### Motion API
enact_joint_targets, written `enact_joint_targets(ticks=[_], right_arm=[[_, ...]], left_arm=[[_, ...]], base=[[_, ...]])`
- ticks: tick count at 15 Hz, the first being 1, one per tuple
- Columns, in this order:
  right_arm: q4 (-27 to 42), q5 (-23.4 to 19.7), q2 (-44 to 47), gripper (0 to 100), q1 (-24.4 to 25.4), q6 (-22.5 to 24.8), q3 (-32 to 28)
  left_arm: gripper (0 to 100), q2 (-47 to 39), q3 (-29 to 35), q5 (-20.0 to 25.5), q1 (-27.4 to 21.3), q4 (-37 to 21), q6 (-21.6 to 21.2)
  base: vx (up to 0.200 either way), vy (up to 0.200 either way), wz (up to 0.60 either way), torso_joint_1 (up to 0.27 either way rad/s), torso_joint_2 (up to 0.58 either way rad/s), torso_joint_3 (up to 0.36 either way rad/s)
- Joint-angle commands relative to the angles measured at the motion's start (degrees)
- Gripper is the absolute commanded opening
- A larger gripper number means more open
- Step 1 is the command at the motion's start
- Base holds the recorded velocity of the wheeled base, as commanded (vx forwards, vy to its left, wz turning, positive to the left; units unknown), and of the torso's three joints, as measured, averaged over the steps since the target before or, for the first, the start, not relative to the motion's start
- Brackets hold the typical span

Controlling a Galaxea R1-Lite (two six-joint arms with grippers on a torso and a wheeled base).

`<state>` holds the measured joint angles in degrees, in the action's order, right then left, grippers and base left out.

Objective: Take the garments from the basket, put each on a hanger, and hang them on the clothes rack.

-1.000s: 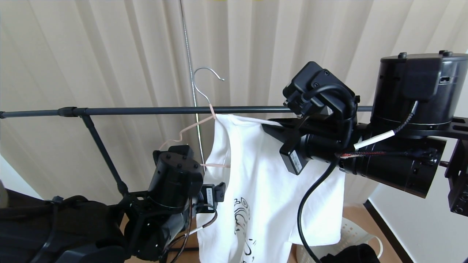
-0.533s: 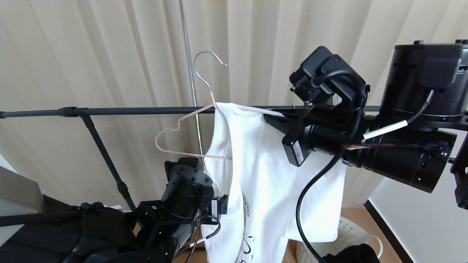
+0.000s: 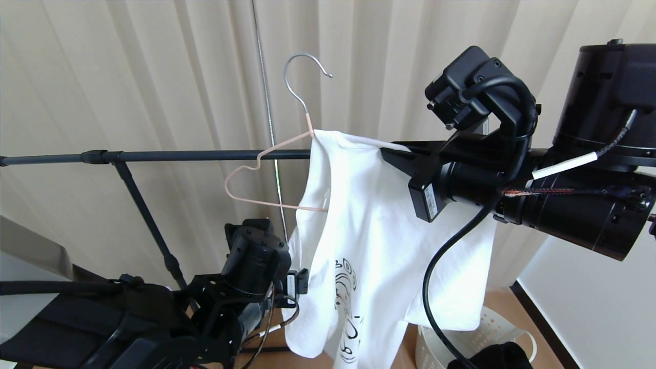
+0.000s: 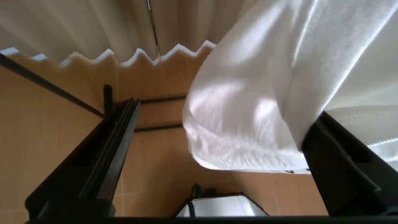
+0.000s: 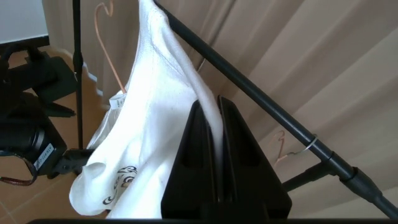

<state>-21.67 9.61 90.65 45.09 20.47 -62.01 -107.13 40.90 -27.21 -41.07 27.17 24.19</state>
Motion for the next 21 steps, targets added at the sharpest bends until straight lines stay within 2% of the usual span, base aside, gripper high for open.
enact_joint_targets(ticks=[1,2,11,18,21], right_arm=[[0.1,0.0,-0.6,0,-0.5,0.0,0.4],[0.1,0.1,-0.7,0,-0.5,0.0,0.6],[-0.1,-0.1,-2.0,0,-1.8,-0.1,4.1],[-0.1,-0.5,-5.5,0,-2.1,-0.5,9.3],[0.0,-0.5,-6.9,0,-2.1,-1.6,10.5]], left_arm=[[100,1.8,0.0,0.0,2.1,0.0,-1.2],[0,2.4,0.1,0.1,2.6,0.0,-1.2],[0,7.1,1.7,0.3,9.9,0.0,-4.6],[0,6.9,3.5,0.5,15.1,0.0,-4.9],[0,6.8,3.7,0.5,15.8,0.0,-4.9]], base=[[0.000,0.000,0.00,0.000,0.00,0.000],[0.000,0.000,0.00,0.000,0.00,0.000],[0.000,0.000,0.00,0.000,0.00,0.000],[0.000,0.000,0.00,0.000,0.00,0.000],[0.000,0.000,0.00,0.000,0.00,0.000]])
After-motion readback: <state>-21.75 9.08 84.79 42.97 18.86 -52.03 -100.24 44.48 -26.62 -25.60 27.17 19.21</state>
